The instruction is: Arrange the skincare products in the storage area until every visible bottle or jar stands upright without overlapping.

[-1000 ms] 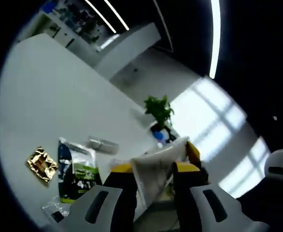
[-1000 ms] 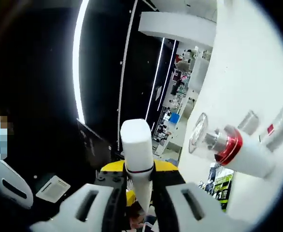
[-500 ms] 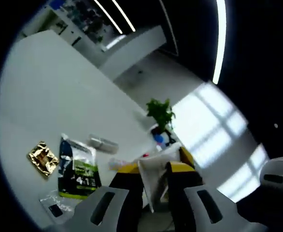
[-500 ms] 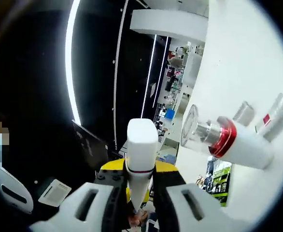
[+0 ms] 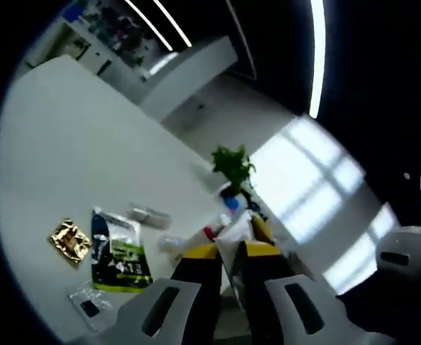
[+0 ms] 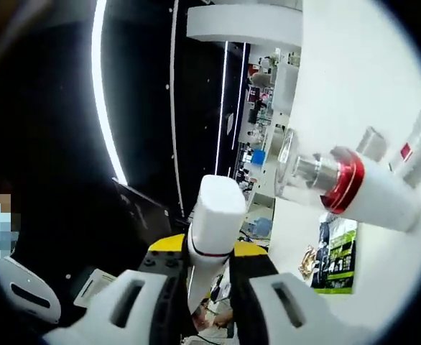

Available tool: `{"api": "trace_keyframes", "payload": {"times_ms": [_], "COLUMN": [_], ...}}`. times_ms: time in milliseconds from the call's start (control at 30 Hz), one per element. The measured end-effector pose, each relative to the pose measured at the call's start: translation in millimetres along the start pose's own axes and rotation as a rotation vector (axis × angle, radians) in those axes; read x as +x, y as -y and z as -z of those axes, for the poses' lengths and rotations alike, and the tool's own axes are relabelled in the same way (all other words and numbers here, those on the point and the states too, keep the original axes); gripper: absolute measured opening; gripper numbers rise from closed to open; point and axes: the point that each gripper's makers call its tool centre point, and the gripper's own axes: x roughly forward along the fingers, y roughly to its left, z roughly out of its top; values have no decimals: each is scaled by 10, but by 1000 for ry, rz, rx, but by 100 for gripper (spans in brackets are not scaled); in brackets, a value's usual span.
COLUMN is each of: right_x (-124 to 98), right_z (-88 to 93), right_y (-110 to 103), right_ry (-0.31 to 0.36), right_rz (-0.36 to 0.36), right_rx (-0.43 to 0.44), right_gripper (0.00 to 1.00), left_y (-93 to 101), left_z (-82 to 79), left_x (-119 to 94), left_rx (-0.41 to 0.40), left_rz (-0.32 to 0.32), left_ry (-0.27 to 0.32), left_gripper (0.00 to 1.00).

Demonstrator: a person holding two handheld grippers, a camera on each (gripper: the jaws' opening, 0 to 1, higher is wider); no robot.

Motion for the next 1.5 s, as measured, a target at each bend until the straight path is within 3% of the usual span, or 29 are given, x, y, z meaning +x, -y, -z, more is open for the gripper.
{"api": "trace_keyframes", "payload": {"times_ms": [333, 567, 800, 1233, 1500], "right_x": [5, 8, 18, 24, 1], "right_z": [47, 101, 141, 207, 240], "right_y": [39, 67, 71, 110, 159], "right_ry": [-15, -32, -56, -86, -114], "right_rz": [-2, 4, 9, 29, 65], "right_rx": [45, 78, 57, 64, 31], "right_gripper": [25, 29, 35, 39, 32], "left_y": [71, 131, 183, 177, 120], "left_z": [-36, -53, -135, -240, -366], "left_x": [-15, -23, -2, 13, -15], "left_rx": [47, 79, 141, 176, 222], "left_rz": [-26, -33, -34, -62, -97], "left_ry": [1, -41, -29, -1, 26], "left_gripper": [2, 0, 0, 0, 0]}}
